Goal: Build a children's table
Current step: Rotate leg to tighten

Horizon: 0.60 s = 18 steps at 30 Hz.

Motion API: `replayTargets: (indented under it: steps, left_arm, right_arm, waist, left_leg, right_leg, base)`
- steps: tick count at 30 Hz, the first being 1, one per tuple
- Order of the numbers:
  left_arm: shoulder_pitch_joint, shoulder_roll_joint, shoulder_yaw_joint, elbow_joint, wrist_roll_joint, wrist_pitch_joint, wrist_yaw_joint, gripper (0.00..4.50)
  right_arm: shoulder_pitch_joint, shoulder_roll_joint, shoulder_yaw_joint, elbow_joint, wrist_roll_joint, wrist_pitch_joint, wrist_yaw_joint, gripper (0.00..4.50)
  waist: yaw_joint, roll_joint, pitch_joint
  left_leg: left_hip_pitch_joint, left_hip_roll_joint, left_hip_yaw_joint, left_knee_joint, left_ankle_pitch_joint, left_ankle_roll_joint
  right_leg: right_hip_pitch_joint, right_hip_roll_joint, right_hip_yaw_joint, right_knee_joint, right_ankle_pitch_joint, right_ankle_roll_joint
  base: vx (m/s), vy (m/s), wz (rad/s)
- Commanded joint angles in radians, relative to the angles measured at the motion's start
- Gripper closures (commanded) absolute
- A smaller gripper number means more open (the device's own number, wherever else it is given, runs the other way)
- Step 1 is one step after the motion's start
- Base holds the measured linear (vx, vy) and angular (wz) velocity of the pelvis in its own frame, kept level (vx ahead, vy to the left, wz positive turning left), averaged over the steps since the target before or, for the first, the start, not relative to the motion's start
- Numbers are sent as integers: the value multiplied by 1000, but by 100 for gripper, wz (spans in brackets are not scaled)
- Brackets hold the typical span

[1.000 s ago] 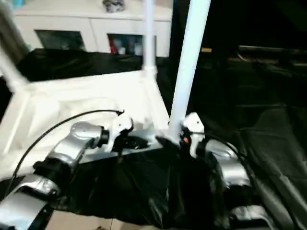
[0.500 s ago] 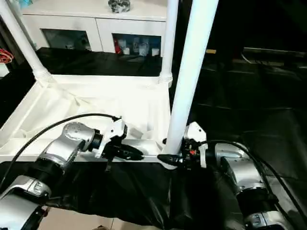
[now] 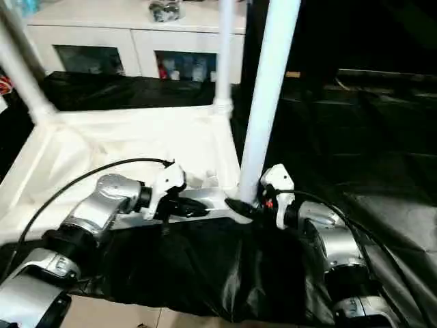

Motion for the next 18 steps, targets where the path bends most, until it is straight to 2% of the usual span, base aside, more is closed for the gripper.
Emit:
replayTargets:
  steps: [1,2,3,4,5,7,9,10,11,13,14,18]
  left_arm:
    - [-49,-82,3,22,7,19,123,450]
    - [-58,-100,7,33,11,24,161,450]
    - [-58,-100,7,33,11,24,161,450]
    - [-81,-136,17,58,20,29,244,450]
    - [-89,-150,20,67,25,30,275,450]
    - [-94,-157,21,73,27,29,293,450]
    - [-99,-168,19,81,33,21,313,450]
    - [-101,-176,17,83,37,16,324,450]
    - [-98,-179,14,82,39,12,323,450]
    - [-90,-179,8,78,42,-7,304,450]
    - [-87,-178,7,77,42,-9,300,450]
    - [-74,-166,1,66,34,-29,262,450]
  right_arm:
    - [-34,83,8,136,-62,25,-214,189]
    - [-49,106,-1,157,-64,24,-260,190]
    - [-49,106,-1,157,-64,24,-260,190]
    - [-83,153,-12,203,-78,14,-355,190]
    - [-95,171,-15,220,-83,2,-390,190]
    - [-103,181,-17,232,-87,-8,-411,190]
    - [-115,205,-20,247,-85,-29,-438,190]
    - [-123,222,-24,259,-81,-46,-455,134]
    - [-129,237,-35,263,-69,-50,-458,120]
    - [-137,250,-51,273,-56,-61,-442,118]
    - [-138,250,-50,274,-55,-63,-437,103]
    - [-131,231,-28,266,-74,-87,-403,74]
  waist:
    - [-7,-4,-48]
    - [-12,-4,-50]
    - [-13,-5,-50]
    - [-13,-6,-49]
    - [-19,-3,-48]
    - [-19,-4,-52]
    - [-19,-5,-52]
    - [-20,-5,-54]
    - [-19,-5,-54]
    - [-20,-5,-54]
    - [-20,-4,-54]
    - [-21,-3,-55]
  left_leg:
    - [3,21,-18,-75,-278,15]
    - [4,18,-20,-75,-282,5]
    - [7,18,-19,-74,-283,6]
    - [8,18,-18,-73,-288,15]
    - [4,17,-18,-73,-285,16]
    - [4,17,-19,-72,-279,16]
    - [1,17,-17,-71,-271,34]
    - [0,19,-17,-71,-260,38]
    - [0,18,-16,-71,-254,43]
    - [-3,18,-17,-71,-252,48]
    - [-1,19,-16,-71,-252,51]
    - [-3,21,-16,-71,-243,56]
  right_leg:
    - [40,-52,30,-80,-383,-191]
    - [41,-51,28,-81,-404,-179]
    - [38,-51,29,-83,-407,-178]
    - [37,-50,30,-87,-404,-177]
    - [36,-50,30,-85,-397,-182]
    - [38,-49,29,-84,-383,-181]
    - [39,-49,30,-81,-348,-192]
    - [40,-50,31,-79,-328,-197]
    - [40,-49,30,-78,-310,-203]
    - [43,-49,30,-75,-298,-207]
    - [41,-49,31,-76,-291,-210]
    - [44,-49,31,-70,-257,-222]
  base:
    - [0,0,0]
    - [0,0,0]
    - [0,0,0]
    - [0,0,0]
    - [0,0,0]
    - [0,0,0]
    - [0,0,0]
    - [0,0,0]
    - [0,0,0]
    - [0,0,0]
    - [0,0,0]
    - [0,0,0]
